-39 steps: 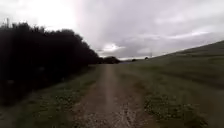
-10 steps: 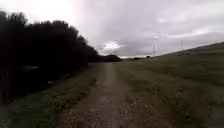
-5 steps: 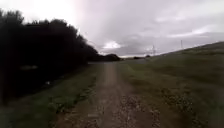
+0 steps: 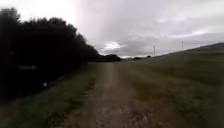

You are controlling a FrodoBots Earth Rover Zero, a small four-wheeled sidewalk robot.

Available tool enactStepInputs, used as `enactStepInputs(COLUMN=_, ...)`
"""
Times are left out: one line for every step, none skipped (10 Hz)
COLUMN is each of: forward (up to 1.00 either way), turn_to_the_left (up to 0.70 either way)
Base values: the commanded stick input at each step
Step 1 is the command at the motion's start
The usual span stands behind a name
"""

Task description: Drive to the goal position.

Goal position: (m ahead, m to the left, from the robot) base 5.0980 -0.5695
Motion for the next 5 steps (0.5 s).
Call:
enactStepInputs(forward=0.70, turn_to_the_left=0.00)
enactStepInputs(forward=0.70, turn_to_the_left=0.00)
enactStepInputs(forward=0.70, turn_to_the_left=0.00)
enactStepInputs(forward=0.70, turn_to_the_left=0.00)
enactStepInputs(forward=0.70, turn_to_the_left=0.00)
